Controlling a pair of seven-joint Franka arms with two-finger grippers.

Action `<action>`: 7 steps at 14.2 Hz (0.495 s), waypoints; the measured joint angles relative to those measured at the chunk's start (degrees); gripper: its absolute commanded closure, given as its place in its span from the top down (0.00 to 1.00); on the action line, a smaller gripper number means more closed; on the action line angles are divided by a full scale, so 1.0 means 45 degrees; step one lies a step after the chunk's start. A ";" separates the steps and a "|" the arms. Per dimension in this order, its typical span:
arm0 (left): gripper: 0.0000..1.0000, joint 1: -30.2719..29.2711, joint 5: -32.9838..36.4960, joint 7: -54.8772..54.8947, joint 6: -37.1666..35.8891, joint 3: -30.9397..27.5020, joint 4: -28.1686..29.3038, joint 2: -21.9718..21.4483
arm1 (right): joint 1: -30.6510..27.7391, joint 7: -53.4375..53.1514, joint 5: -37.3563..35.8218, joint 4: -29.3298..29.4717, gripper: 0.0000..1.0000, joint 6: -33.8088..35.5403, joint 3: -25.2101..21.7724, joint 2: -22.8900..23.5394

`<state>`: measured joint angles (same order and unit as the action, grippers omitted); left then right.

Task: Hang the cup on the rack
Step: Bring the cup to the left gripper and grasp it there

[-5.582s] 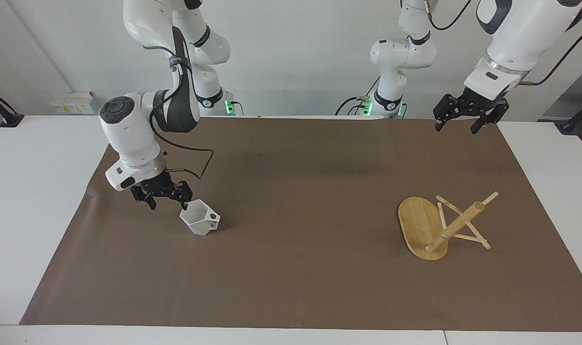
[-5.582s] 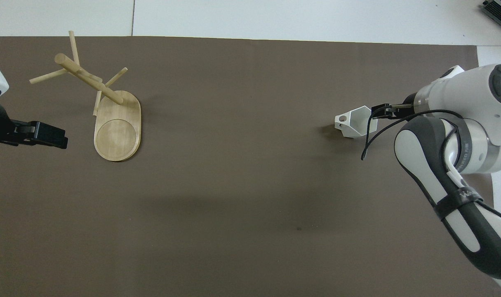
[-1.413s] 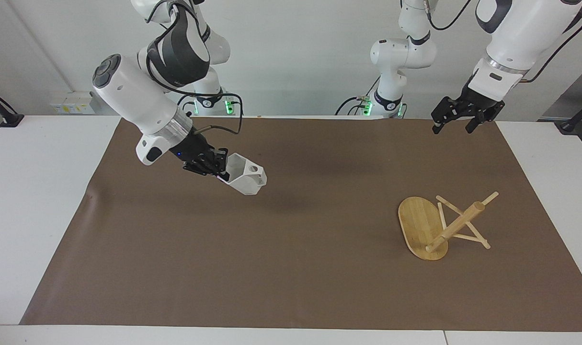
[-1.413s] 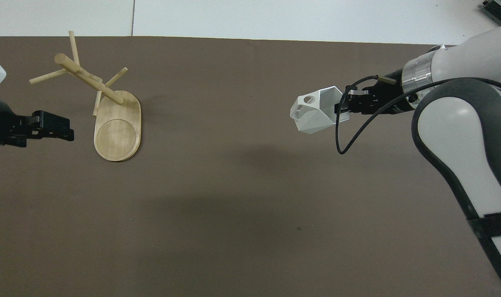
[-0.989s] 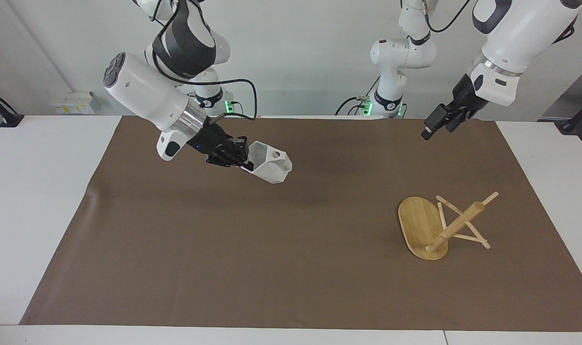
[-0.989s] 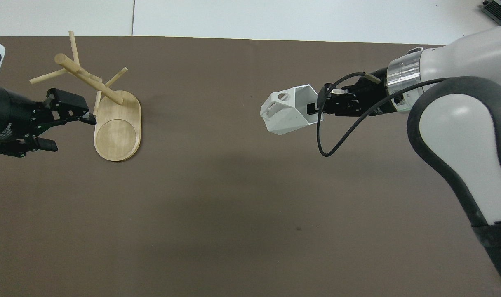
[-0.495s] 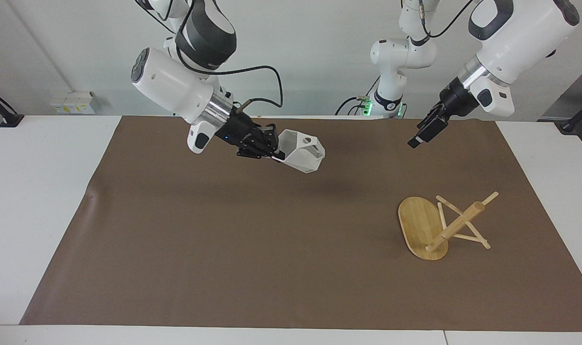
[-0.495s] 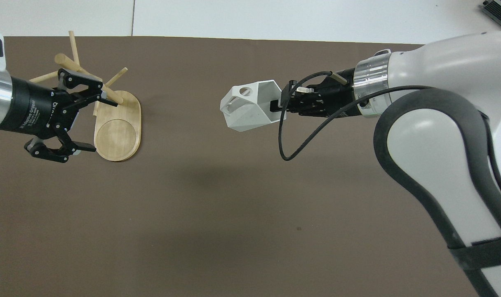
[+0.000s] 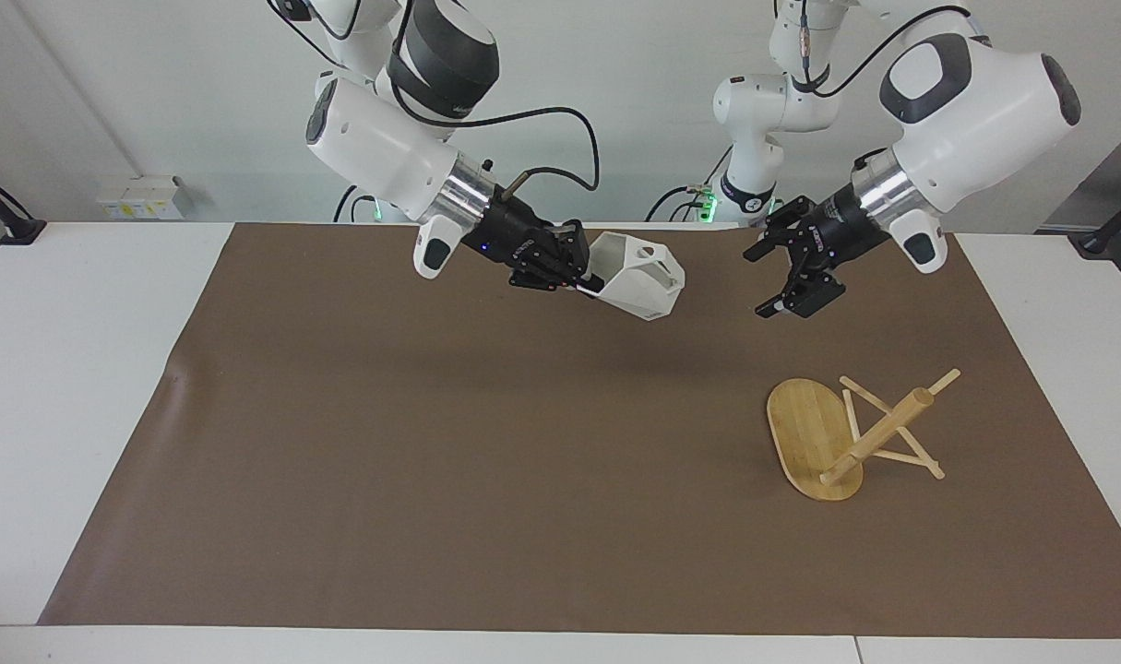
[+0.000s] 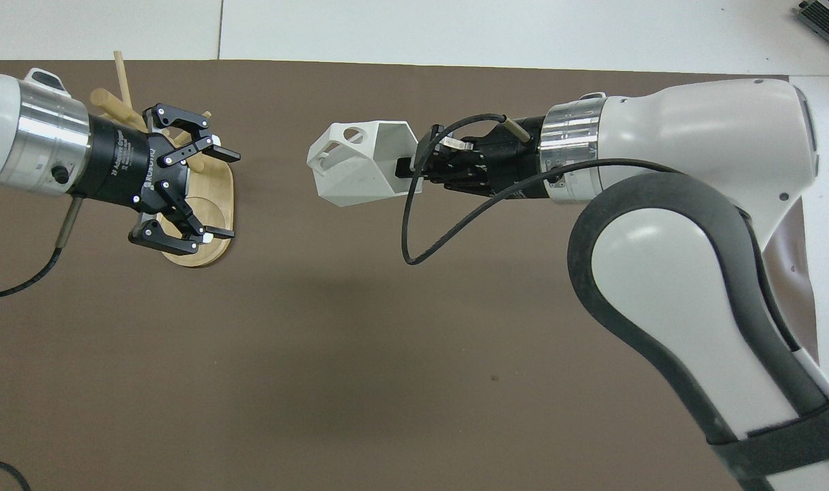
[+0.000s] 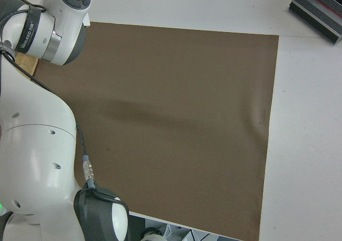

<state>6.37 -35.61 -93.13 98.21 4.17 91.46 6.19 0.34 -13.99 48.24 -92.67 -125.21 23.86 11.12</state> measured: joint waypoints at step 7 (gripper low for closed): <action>1.00 -0.0004 -0.0900 -0.1521 0.0000 0.0321 -0.0335 0.0409 | 0.0015 -0.0707 0.0016 -0.0439 0.00 -0.1987 0.1422 0.0047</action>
<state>6.36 -39.66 -99.98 98.21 5.61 89.96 8.03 0.41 -17.17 48.31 -94.64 -134.15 30.25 11.33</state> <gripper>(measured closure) 0.000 0.947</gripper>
